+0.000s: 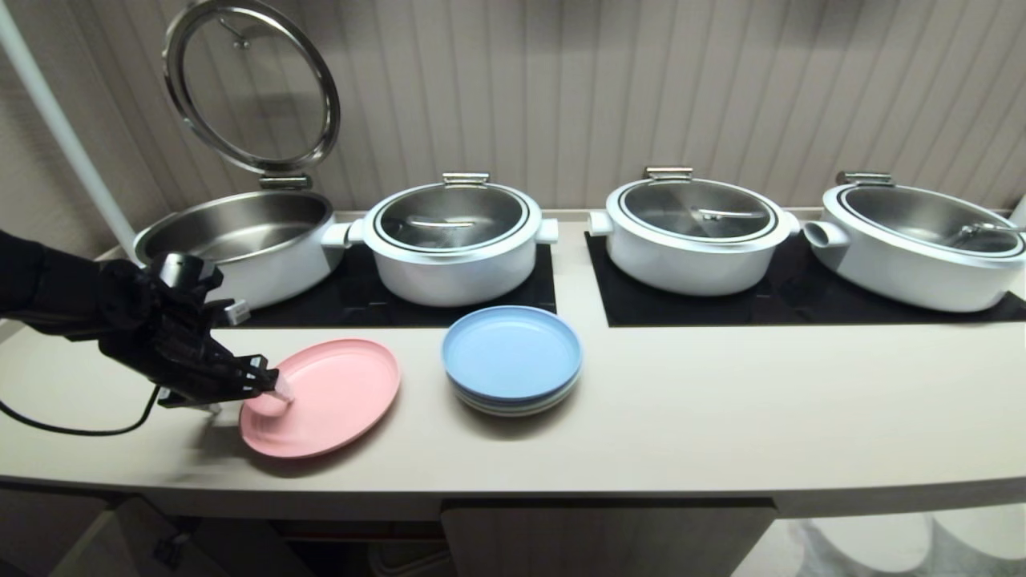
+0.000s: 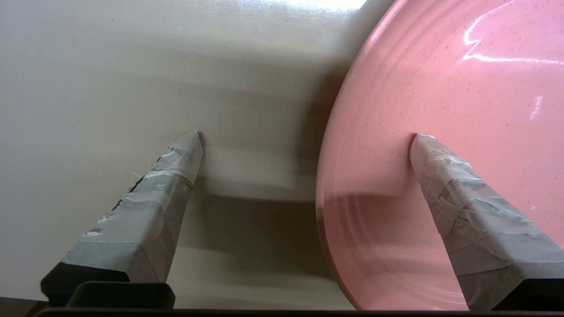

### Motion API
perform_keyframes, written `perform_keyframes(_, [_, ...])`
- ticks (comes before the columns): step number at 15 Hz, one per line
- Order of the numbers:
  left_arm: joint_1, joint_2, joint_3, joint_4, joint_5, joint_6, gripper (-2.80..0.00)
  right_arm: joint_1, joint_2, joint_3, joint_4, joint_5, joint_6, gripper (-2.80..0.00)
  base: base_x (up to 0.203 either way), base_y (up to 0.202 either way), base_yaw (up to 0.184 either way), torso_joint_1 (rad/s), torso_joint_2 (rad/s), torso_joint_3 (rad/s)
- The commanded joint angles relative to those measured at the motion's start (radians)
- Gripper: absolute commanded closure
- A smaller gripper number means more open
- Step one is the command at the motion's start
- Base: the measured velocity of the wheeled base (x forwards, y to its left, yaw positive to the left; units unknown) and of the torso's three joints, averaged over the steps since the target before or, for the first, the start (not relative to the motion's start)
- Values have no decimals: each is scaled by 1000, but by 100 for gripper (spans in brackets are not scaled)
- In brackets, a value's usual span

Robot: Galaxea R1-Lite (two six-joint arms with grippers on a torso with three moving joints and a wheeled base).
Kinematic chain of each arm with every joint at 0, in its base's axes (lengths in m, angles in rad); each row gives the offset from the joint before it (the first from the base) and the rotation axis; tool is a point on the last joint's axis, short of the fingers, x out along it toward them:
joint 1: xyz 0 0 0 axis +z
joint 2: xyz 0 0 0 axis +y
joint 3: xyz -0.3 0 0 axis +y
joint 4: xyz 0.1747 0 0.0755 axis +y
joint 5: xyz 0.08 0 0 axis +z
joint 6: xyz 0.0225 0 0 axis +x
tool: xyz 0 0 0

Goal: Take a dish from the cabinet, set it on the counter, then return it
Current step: Pick up the plate from the table

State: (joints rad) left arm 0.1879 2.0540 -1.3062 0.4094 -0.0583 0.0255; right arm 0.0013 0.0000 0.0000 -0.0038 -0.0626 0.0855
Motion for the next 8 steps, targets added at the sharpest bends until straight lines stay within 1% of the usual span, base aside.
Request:
perform_keyframes(1, [-1, 1, -1, 5, -1, 1, -280, 0, 0, 0, -1, 0, 0, 0, 0, 0, 0, 0, 0, 0])
perform_keyframes(3, [-1, 1, -1, 3, -2, 1, -280, 0, 0, 0, -1, 0, 0, 0, 0, 0, 0, 0, 0, 0])
perform_keyframes(4, [-1, 1, -1, 1, -1, 1, 0, 0, 0, 0, -1, 0, 0, 0, 0, 0, 0, 0, 0, 0])
perform_keyframes(8, [-5, 0, -4, -14, 0, 1, 0, 0, 0, 0, -1, 0, 0, 0, 0, 0, 0, 0, 0, 0])
